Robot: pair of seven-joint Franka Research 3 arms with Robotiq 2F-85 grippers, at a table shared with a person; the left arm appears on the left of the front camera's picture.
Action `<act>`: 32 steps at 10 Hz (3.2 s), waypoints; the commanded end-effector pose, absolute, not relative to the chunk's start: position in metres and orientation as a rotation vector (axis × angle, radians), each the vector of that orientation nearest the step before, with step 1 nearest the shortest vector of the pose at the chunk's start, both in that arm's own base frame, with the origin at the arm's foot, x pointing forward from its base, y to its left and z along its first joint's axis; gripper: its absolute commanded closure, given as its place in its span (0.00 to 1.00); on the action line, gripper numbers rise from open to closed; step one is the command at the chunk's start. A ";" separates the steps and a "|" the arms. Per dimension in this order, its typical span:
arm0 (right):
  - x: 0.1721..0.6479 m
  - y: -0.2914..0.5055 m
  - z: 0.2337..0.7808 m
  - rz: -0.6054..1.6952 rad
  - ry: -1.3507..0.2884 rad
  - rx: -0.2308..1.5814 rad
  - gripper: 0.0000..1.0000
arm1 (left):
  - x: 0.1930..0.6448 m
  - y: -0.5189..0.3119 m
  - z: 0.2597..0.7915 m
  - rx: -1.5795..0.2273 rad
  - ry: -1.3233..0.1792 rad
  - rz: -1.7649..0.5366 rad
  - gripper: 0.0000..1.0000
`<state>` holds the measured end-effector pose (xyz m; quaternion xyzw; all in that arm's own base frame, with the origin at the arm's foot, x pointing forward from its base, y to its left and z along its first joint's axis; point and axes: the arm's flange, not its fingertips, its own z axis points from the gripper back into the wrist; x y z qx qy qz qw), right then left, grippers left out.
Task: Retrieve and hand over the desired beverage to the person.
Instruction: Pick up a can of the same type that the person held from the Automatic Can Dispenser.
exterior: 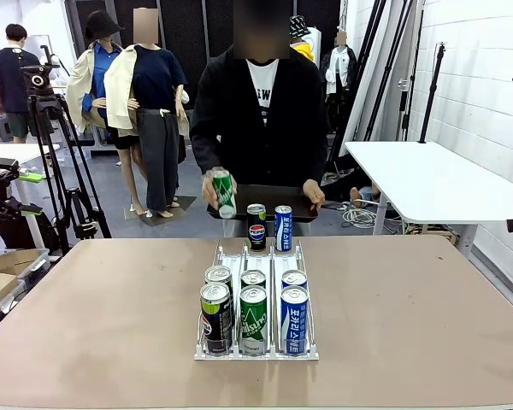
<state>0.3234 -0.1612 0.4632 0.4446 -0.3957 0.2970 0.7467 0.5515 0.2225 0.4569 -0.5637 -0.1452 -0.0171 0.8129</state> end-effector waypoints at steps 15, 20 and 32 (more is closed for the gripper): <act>0.325 -0.161 0.463 0.645 -0.872 0.982 0.00 | 0.552 0.223 0.458 -1.201 -0.310 -0.031 0.00; 0.325 -0.161 0.463 0.645 -0.872 0.982 0.00 | 0.552 0.223 0.458 -1.201 -0.310 -0.031 0.00; 0.325 -0.161 0.463 0.645 -0.872 0.982 0.00 | 0.508 0.152 0.473 -1.260 -0.201 -0.203 0.00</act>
